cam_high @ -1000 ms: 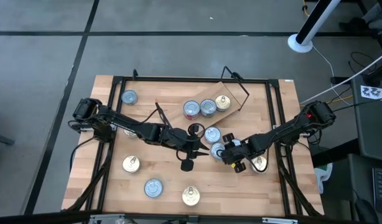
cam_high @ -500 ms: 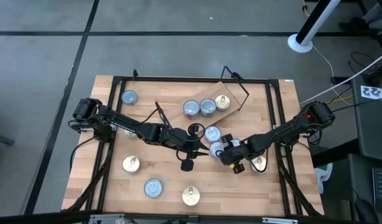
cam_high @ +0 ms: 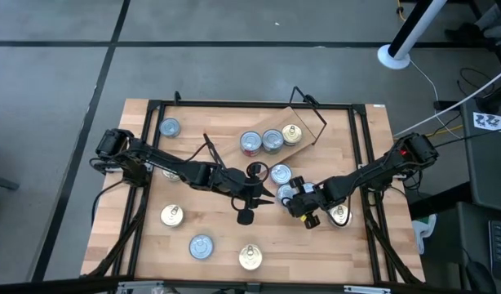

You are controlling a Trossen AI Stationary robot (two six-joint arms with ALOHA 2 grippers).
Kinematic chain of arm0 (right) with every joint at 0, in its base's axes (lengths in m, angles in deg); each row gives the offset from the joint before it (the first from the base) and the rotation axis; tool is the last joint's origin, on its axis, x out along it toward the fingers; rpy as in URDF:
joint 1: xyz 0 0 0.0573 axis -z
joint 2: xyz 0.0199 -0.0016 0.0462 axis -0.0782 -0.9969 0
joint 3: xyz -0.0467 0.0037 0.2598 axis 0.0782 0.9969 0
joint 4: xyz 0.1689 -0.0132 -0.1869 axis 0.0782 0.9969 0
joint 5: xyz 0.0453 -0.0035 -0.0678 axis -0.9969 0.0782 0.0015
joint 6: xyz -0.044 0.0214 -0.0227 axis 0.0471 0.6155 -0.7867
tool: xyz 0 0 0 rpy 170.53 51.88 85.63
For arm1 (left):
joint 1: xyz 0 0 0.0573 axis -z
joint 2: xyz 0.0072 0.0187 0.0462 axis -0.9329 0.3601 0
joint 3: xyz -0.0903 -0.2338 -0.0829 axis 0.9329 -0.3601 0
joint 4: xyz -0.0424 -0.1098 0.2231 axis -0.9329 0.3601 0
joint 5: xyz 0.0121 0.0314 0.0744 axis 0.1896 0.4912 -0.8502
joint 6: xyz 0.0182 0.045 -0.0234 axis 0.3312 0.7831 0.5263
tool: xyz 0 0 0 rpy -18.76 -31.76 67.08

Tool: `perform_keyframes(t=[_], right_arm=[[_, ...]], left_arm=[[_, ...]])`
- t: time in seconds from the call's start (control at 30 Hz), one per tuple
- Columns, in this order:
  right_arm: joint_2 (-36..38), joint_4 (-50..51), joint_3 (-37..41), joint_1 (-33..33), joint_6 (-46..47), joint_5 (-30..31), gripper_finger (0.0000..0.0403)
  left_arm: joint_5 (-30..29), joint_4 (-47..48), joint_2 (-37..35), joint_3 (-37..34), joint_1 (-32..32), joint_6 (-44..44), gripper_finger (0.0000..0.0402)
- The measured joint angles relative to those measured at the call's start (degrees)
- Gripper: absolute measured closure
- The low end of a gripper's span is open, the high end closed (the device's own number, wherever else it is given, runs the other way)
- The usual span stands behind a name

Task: Stack canned seafood by type on shelf
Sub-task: Put the yellow and blue tuna can on the shelf

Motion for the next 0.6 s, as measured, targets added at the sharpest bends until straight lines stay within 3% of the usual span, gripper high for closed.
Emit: perform_keyframes(t=[0.6], right_arm=[[0.07, -1.03, -0.04, 0.0, 3.67, -0.59, 0.0402]], left_arm=[[0.02, -0.02, -0.02, 0.0, 0.0, -2.95, 0.0315]])
